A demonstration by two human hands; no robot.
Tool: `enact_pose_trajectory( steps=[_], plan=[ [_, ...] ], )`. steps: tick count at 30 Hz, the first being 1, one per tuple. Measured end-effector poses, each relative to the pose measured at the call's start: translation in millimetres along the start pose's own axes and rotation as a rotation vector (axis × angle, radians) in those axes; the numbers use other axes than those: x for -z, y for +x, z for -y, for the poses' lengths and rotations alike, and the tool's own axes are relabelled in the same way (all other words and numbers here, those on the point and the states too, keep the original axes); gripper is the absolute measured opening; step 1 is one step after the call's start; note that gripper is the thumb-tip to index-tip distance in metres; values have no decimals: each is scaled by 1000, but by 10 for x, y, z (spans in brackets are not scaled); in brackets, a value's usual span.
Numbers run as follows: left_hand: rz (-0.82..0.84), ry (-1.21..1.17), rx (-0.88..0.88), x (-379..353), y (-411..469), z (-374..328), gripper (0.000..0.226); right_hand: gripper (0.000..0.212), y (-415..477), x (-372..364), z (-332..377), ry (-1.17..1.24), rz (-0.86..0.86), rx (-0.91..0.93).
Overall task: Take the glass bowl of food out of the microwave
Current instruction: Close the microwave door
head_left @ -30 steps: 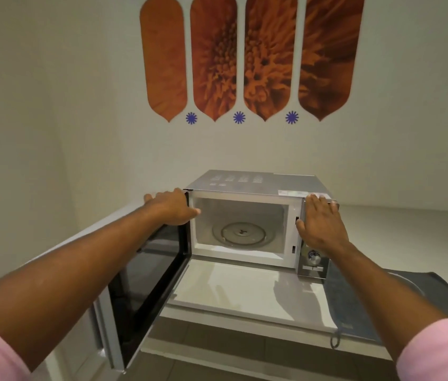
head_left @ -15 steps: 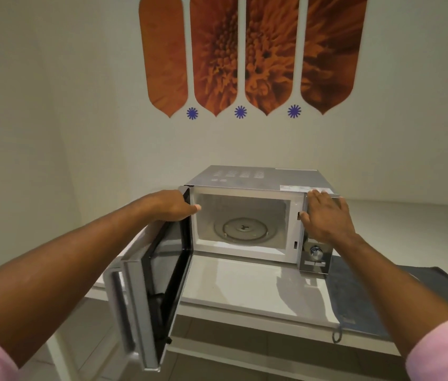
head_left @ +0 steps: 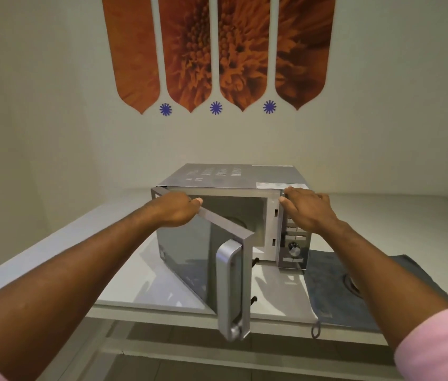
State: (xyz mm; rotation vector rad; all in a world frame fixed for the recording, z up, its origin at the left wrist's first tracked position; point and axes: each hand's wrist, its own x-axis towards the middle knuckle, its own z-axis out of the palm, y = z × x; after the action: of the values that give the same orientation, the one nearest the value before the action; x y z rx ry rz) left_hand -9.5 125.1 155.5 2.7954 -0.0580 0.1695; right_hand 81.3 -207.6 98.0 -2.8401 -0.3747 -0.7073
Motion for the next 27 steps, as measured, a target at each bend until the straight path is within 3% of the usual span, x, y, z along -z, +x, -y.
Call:
enact_pose_trajectory(
  steps=[8, 15, 22, 27],
  plan=[
    [11, 53, -7, -129, 294, -186, 10, 72, 11, 82, -56, 135, 21, 16],
    [29, 138, -67, -189, 506, -271, 38, 81, 1, 35, -104, 146, -54, 52],
    [39, 165, -48, -248, 683, -316, 68, 46, 89, -89, -178, 38, -139, 120],
    [25, 161, -52, -295, 769, -329, 66, 19, 151, -115, -137, -32, -214, 88]
  ],
)
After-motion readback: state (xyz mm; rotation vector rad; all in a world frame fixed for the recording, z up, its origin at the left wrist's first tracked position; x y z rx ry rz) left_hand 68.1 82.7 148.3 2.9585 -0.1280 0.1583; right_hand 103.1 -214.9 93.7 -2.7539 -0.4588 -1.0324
